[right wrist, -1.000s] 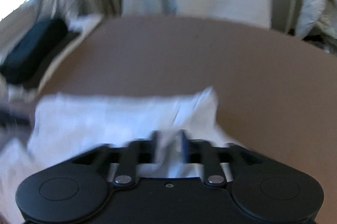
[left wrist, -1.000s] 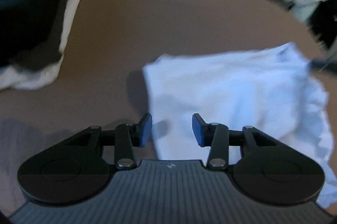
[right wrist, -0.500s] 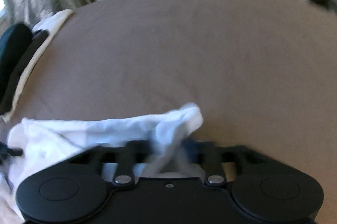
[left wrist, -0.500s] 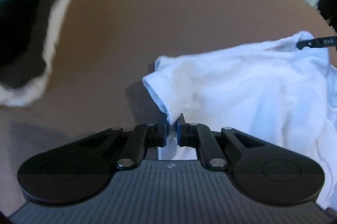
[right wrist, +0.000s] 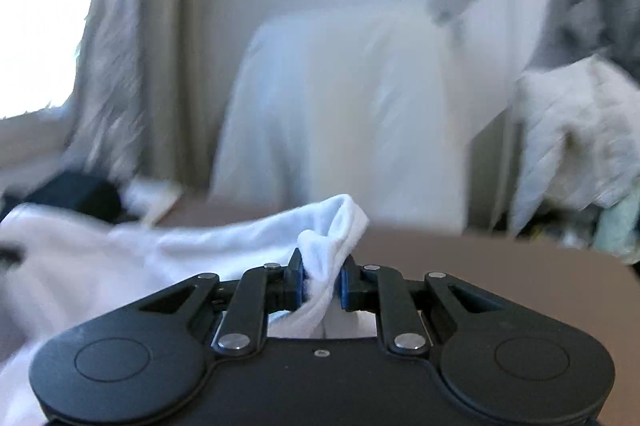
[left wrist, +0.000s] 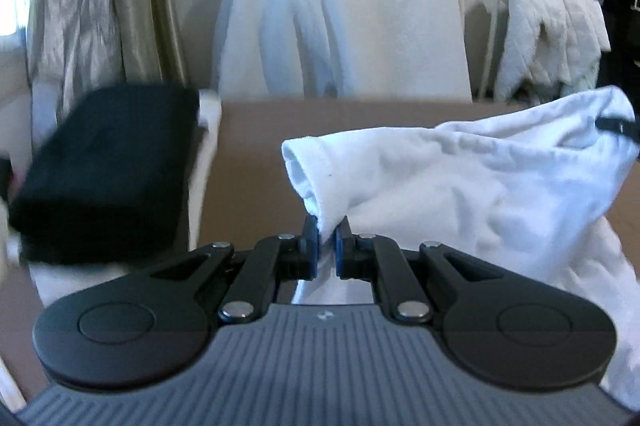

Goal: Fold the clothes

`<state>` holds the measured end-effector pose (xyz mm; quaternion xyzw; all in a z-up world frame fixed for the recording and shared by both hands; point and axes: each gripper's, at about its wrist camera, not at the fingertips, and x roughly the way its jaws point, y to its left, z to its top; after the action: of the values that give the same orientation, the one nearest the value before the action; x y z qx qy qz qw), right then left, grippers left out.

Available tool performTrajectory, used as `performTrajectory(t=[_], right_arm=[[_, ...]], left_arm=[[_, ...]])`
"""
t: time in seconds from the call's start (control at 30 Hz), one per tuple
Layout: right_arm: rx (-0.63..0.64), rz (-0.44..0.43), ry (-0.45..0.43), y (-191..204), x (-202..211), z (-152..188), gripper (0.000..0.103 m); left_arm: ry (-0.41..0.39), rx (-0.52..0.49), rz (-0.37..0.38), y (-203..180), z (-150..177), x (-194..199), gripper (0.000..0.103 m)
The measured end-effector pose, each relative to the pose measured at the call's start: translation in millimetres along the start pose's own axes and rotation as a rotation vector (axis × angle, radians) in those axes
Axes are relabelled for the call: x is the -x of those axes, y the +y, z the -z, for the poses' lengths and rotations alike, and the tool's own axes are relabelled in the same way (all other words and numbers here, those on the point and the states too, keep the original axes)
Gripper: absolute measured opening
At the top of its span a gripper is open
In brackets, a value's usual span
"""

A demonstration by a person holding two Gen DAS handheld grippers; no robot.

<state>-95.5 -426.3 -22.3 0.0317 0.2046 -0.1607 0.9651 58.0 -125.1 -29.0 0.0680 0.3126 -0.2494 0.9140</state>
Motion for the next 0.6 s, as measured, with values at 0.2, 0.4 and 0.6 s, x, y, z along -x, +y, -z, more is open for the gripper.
performTrajectory(t=[0.2, 0.4, 0.6], right_arm=[[0.366, -0.198, 0.424, 43.0, 14.4, 105.7, 0.020], [0.245, -0.264, 0.322, 34.7, 13.5, 56.2, 0.032], [0.320, -0.315, 0.291, 57.2, -27.0, 26.5, 0.048]], left_arm=[[0.277, 0.036, 0.069, 19.8, 100.3, -16.7, 0.007], [0.168, 0.187, 0.138, 53.4, 93.6, 16.0, 0.008], [0.182, 0.239, 0.143, 67.2, 106.3, 10.2, 0.008]])
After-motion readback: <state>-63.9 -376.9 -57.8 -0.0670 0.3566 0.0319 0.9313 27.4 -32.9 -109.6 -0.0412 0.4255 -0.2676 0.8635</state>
